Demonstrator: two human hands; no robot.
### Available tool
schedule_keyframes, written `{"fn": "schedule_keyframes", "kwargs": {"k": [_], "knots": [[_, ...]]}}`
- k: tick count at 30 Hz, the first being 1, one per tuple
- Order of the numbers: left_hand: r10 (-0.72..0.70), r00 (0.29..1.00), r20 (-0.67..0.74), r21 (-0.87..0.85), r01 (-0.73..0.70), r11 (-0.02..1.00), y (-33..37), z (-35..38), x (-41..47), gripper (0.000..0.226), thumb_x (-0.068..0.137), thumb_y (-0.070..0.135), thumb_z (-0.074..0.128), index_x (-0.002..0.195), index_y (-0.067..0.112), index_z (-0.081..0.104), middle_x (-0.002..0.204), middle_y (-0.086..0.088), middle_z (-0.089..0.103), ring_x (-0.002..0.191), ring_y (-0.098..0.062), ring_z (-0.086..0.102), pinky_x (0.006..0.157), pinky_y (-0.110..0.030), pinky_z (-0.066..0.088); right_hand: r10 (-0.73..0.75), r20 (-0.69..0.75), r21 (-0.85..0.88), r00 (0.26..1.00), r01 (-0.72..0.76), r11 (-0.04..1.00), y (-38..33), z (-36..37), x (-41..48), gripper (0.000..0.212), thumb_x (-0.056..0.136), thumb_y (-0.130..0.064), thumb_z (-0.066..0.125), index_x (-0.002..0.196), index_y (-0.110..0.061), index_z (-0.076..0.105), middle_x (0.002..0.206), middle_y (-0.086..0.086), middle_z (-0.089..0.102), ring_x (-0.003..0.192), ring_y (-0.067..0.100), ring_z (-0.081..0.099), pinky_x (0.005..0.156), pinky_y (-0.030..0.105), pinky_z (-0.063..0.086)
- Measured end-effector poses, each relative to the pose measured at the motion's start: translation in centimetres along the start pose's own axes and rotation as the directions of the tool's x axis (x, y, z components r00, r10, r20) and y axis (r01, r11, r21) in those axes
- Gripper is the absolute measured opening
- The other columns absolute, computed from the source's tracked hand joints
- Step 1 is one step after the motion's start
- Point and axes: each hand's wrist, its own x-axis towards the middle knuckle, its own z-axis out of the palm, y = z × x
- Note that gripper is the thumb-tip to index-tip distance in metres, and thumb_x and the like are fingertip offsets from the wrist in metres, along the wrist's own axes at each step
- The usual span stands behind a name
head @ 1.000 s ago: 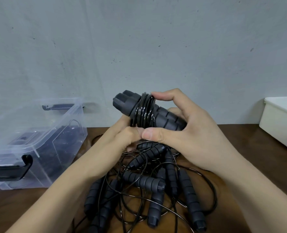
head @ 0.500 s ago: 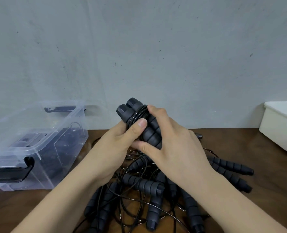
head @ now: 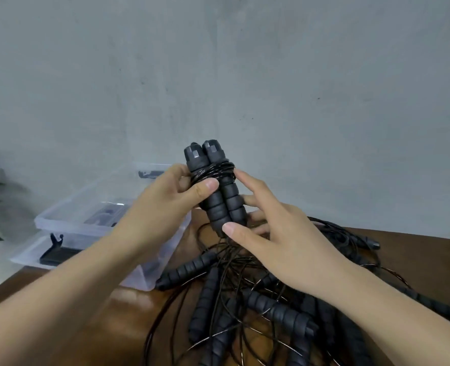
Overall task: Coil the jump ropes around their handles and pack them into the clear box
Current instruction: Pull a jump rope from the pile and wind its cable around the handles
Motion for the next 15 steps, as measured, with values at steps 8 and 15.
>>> {"fn": "schedule_keyframes", "kwargs": {"k": [8, 15], "knots": [[0.057, 0.996, -0.063, 0.414, -0.026, 0.91, 0.9, -10.1, 5.3, 0.026, 0.1, 0.03, 0.071, 0.123, 0.021, 0.067, 0.109, 0.006, 0.079, 0.101, -0.005, 0.073, 0.085, -0.02, 0.051, -0.075, -0.006, -0.055, 0.997, 0.075, 0.996, 0.8, 4.3, 9.7, 0.045, 0.107, -0.05, 0.056, 0.15, -0.04, 0.051, 0.148, -0.025, 0.056, 0.126, -0.016, 0.051, 0.11, 0.017, 0.043], [0.065, 0.998, -0.028, 0.83, -0.013, 0.557, -3.5, -15.5, 13.2, 0.036, 0.096, 0.035, 0.076, 0.129, 0.026, 0.063, 0.11, 0.004, 0.07, 0.093, -0.016, 0.065, 0.069, -0.019, 0.046, -0.2, 0.134, -0.162, 0.971, 0.22, 0.962, 2.4, 8.8, 18.1, 0.041, 0.108, -0.05, 0.056, 0.146, -0.034, 0.057, 0.148, -0.02, 0.057, 0.138, -0.002, 0.048, 0.109, 0.012, 0.034]]}}
